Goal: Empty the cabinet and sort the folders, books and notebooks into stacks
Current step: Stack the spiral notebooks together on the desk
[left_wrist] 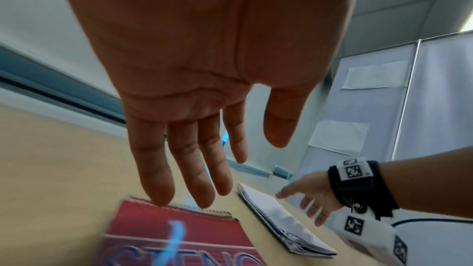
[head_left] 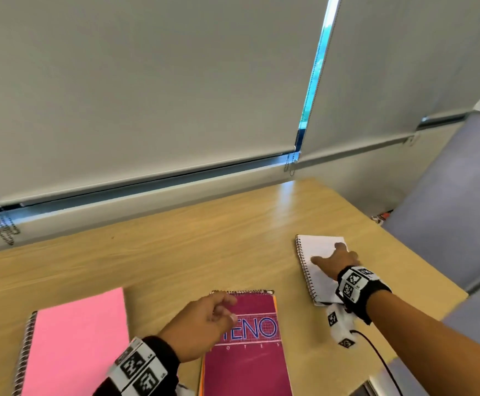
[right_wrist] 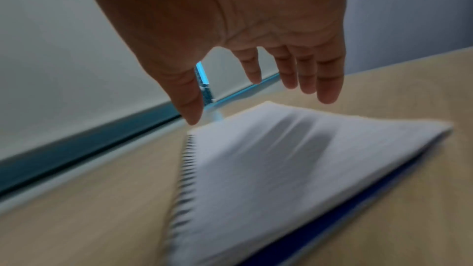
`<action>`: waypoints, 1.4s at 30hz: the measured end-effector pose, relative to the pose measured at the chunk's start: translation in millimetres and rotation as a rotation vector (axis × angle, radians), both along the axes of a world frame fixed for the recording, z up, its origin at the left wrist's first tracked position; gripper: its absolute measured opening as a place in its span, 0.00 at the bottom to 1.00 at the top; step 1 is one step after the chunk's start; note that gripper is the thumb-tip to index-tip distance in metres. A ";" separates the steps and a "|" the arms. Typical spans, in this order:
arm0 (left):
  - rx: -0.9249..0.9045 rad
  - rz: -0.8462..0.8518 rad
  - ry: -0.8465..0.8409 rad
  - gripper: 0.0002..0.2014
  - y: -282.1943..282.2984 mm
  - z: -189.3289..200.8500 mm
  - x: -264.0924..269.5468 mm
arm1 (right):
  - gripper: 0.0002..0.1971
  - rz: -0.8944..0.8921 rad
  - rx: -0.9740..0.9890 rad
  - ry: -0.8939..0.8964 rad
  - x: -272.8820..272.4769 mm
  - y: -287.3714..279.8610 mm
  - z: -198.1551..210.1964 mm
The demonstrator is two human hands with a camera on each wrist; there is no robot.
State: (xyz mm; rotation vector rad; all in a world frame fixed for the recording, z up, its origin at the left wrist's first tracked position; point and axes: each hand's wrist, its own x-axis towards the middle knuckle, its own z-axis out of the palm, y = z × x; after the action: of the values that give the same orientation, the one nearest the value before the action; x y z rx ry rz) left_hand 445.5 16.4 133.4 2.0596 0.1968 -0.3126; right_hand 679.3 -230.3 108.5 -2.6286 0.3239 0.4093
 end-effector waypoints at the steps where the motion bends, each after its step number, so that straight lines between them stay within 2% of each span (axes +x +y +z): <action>1: -0.006 -0.017 0.019 0.12 -9.4 -0.6 6.5 | 0.51 -0.030 -0.054 0.049 9.7 -17.4 -5.6; 5: -0.016 -0.011 0.078 0.13 -40.1 -4.3 28.8 | 0.62 -0.060 -0.188 0.196 36.8 -61.6 -41.0; 8: -0.014 -0.007 0.107 0.13 -52.8 -6.8 36.6 | 0.63 -0.019 -0.062 0.198 38.2 -59.5 -51.7; 10: -0.014 -0.001 0.101 0.12 -59.8 -7.7 40.7 | 0.57 0.007 0.026 0.170 35.8 -54.3 -50.0; 13: -0.050 0.036 0.053 0.11 -66.9 -5.8 44.8 | 0.36 0.070 0.104 0.097 29.8 -45.9 -40.1; 15: -0.077 0.071 0.011 0.10 -69.0 -2.6 46.5 | 0.23 0.094 0.232 0.017 27.6 -38.8 -24.7; 17: -0.080 0.119 -0.058 0.11 -69.3 -0.4 47.7 | 0.16 0.120 0.408 -0.037 21.7 -28.3 2.5; 19: 0.003 0.167 -0.177 0.14 -67.9 2.2 46.8 | 0.13 0.159 0.574 -0.037 12.7 -13.2 33.2; 22: 0.140 0.179 -0.371 0.20 -64.6 14.5 43.7 | 0.14 0.232 0.755 0.021 -8.2 15.2 75.4; 24: 0.142 0.196 -0.457 0.25 -56.6 22.3 39.1 | 0.15 0.282 0.858 0.082 -23.4 36.3 95.0; 29: 0.104 0.265 -0.483 0.25 -23.0 29.3 1.0 | 0.10 0.344 1.024 0.251 -64.8 87.3 119.8; 35: -0.079 0.477 -0.596 0.23 26.2 33.4 -61.2 | 0.17 0.330 1.242 0.471 -129.5 151.0 128.0; 39: 0.060 0.551 -0.644 0.24 49.3 38.8 -96.9 | 0.18 0.397 1.389 0.631 -172.5 186.4 140.5; 42: 0.152 0.578 -0.650 0.24 67.1 43.0 -119.0 | 0.19 0.459 1.465 0.642 -201.3 210.3 148.6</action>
State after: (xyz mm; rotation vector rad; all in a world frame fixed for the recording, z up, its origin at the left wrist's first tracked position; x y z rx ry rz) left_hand 326.5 83.5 176.4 2.0385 0.4043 0.7343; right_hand 478.0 -19.9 257.1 -1.0550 -0.3256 1.0987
